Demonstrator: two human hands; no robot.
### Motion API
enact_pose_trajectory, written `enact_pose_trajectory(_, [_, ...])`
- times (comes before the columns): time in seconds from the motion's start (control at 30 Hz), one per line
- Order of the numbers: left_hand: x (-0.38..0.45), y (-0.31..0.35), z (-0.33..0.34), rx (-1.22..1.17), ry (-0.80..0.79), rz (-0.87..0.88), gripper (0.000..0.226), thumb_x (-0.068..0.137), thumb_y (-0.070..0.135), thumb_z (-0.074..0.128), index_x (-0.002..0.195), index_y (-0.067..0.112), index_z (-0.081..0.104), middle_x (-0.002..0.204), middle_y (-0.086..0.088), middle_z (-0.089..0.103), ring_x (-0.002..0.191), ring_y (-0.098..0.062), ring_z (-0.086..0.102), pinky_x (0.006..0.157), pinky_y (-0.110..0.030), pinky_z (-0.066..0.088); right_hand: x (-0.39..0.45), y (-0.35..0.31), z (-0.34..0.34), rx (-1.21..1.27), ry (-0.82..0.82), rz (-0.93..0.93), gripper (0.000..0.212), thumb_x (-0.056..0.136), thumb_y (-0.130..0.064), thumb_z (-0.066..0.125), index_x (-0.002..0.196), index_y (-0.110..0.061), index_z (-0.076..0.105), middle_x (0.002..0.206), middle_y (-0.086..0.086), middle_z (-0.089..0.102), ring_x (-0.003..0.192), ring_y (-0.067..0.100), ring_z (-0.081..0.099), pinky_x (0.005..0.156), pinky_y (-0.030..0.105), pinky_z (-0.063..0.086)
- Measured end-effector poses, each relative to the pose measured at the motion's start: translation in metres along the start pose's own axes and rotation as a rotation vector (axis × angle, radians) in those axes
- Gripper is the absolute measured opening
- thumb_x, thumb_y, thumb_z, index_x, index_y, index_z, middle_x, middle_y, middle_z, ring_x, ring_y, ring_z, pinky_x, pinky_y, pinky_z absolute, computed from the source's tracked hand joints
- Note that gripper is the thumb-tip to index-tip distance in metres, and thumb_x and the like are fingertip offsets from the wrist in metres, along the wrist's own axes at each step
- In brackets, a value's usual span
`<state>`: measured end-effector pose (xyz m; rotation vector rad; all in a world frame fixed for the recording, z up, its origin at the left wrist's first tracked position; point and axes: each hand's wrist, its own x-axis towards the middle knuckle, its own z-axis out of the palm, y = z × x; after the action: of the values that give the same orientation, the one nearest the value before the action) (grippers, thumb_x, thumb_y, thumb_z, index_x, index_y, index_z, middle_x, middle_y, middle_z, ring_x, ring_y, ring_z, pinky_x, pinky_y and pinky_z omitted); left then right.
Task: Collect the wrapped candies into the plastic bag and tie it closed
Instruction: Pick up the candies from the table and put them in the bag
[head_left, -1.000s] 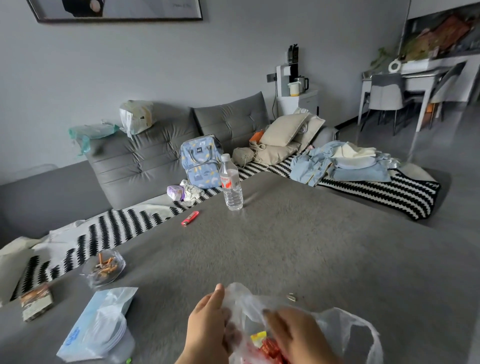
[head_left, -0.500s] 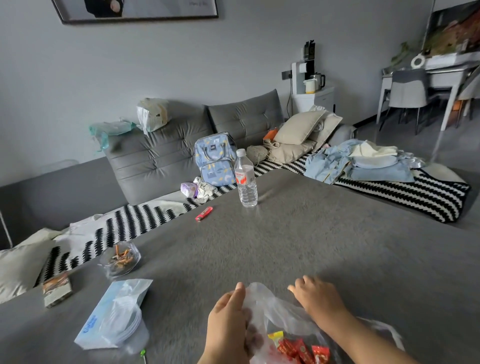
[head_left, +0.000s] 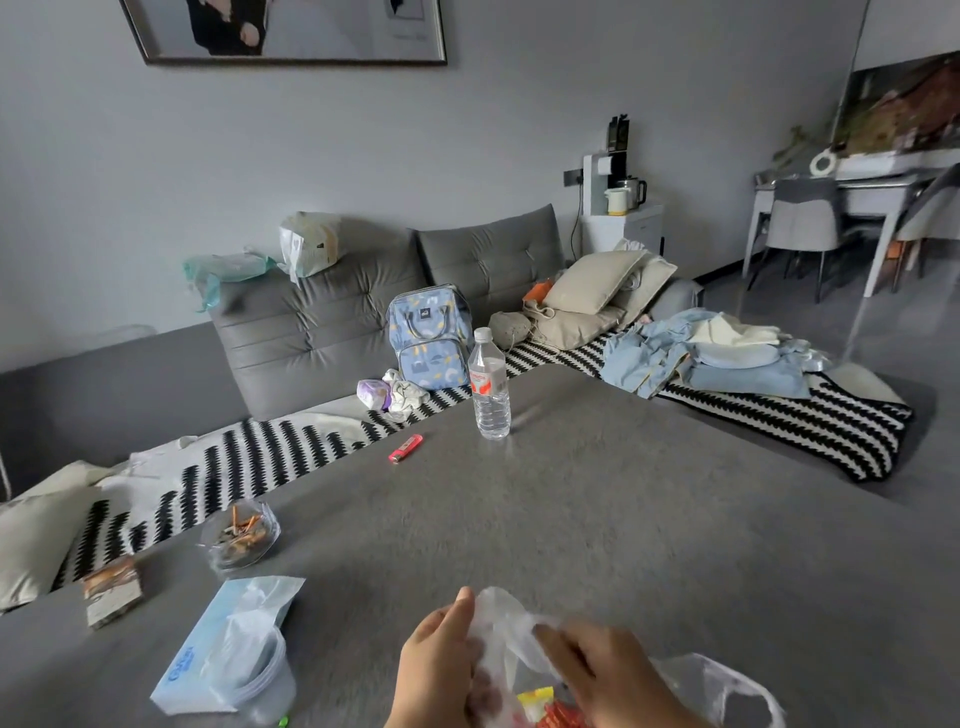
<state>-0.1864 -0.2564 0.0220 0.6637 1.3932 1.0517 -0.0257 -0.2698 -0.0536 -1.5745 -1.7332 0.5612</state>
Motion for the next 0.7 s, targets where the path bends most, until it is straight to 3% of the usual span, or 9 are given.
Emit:
enact_pose_trajectory(0.13, [-0.011, 0.004, 0.001, -0.06, -0.029, -0.054, 0.028, 0.085, 0.027, 0.065, 0.079, -0.001, 0.066, 0.061, -0.015, 0.05, 0.05, -0.022, 0.043, 0.051, -0.026, 0.035, -0.02, -0.012, -0.003, -0.103, -0.251, 0.069, 0.018, 0.082, -0.049, 0.052, 0.073, -0.035, 0.045, 0.073, -0.021, 0.053, 0.062, -0.002, 0.042, 0.071, 0.019, 0.041])
enact_pose_trajectory(0.2, [-0.019, 0.008, 0.004, -0.061, -0.054, -0.065, 0.025, 0.085, 0.028, 0.065, 0.08, 0.003, 0.065, 0.056, -0.01, 0.044, 0.041, -0.018, 0.037, 0.046, -0.021, 0.033, -0.022, -0.014, -0.006, -0.085, -0.148, 0.062, 0.025, 0.072, -0.058, 0.053, 0.079, -0.034, 0.047, 0.073, -0.017, 0.05, 0.065, -0.001, 0.045, 0.07, 0.015, 0.04])
enact_pose_trajectory(0.3, [-0.035, 0.016, 0.01, -0.041, -0.102, -0.063, 0.023, 0.085, 0.028, 0.065, 0.081, 0.006, 0.062, 0.057, -0.006, 0.041, 0.036, -0.015, 0.032, 0.037, -0.017, 0.031, -0.026, -0.021, -0.016, -0.081, -0.026, 0.008, 0.039, 0.067, -0.065, 0.048, 0.084, -0.03, 0.049, 0.078, -0.021, 0.044, 0.067, -0.002, 0.043, 0.072, 0.022, 0.043])
enact_pose_trajectory(0.4, [-0.057, 0.024, 0.016, -0.023, -0.155, -0.051, 0.02, 0.086, 0.025, 0.064, 0.077, 0.008, 0.058, 0.057, -0.005, 0.038, 0.029, -0.011, 0.03, 0.033, -0.015, 0.029, -0.039, -0.034, -0.032, -0.071, 0.032, 0.025, 0.041, 0.065, -0.068, 0.044, 0.091, -0.036, 0.048, 0.084, -0.025, 0.043, 0.075, -0.004, 0.047, 0.074, 0.024, 0.046])
enact_pose_trajectory(0.53, [-0.094, 0.038, 0.023, -0.015, -0.267, -0.028, 0.021, 0.086, 0.013, 0.064, 0.069, 0.006, 0.055, 0.051, -0.003, 0.035, 0.024, -0.009, 0.03, 0.032, -0.013, 0.029, -0.068, -0.051, -0.051, -0.034, 0.057, 0.078, 0.063, 0.058, -0.079, 0.046, 0.105, -0.038, 0.047, 0.097, -0.031, 0.044, 0.084, -0.002, 0.054, 0.077, 0.019, 0.047])
enact_pose_trajectory(0.7, [-0.148, 0.064, 0.035, -0.006, -0.347, 0.045, 0.027, 0.089, 0.01, 0.058, 0.063, 0.01, 0.049, 0.037, 0.003, 0.033, 0.021, -0.007, 0.026, 0.032, -0.01, 0.024, -0.107, -0.072, -0.076, 0.064, 0.057, 0.129, 0.04, 0.058, -0.065, 0.051, 0.094, -0.073, 0.036, 0.113, -0.033, 0.046, 0.097, -0.004, 0.055, 0.082, 0.008, 0.043])
